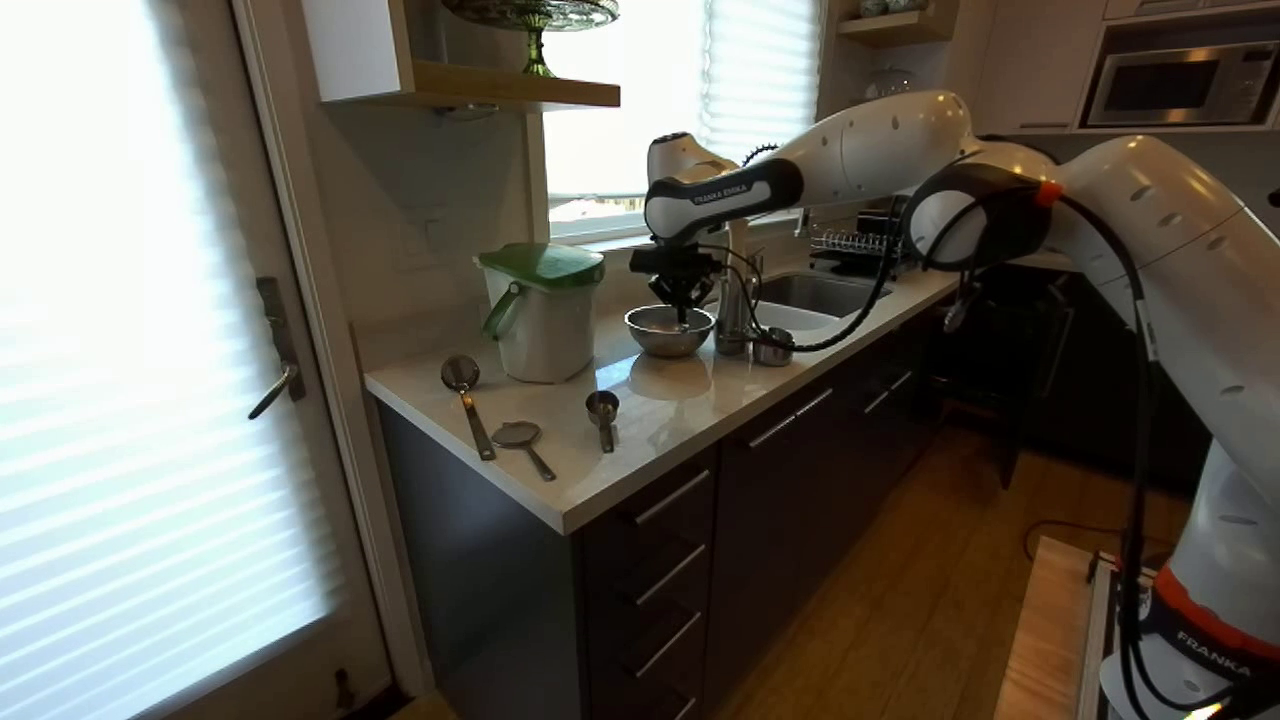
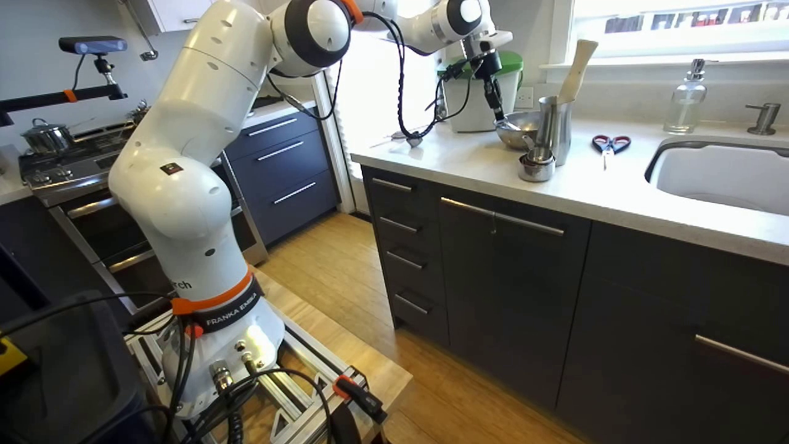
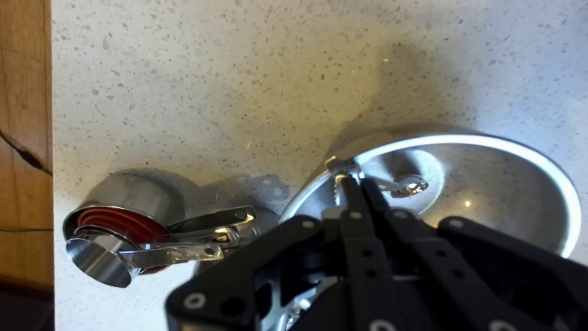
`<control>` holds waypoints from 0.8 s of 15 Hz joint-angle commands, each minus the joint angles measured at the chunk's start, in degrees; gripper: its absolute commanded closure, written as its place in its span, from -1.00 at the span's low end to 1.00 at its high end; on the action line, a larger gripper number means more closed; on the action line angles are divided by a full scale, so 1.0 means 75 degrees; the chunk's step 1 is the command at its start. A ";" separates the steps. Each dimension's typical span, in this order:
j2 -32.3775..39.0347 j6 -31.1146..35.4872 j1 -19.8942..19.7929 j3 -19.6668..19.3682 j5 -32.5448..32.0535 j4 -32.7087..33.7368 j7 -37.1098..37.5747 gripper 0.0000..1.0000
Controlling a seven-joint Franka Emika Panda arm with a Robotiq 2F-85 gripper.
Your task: Pick up the ring cutlery set and place it inside the metallic bowl
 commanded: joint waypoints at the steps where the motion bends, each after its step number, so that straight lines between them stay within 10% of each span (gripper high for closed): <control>1: 0.0242 -0.0346 -0.0140 0.0120 0.0194 0.0449 -0.0227 0.28; 9: 0.0165 -0.0419 -0.0122 0.0142 0.0289 0.0414 -0.0383 -0.91; 12: 0.0090 -0.0515 -0.0094 0.0189 0.0314 0.0402 -0.0527 -1.00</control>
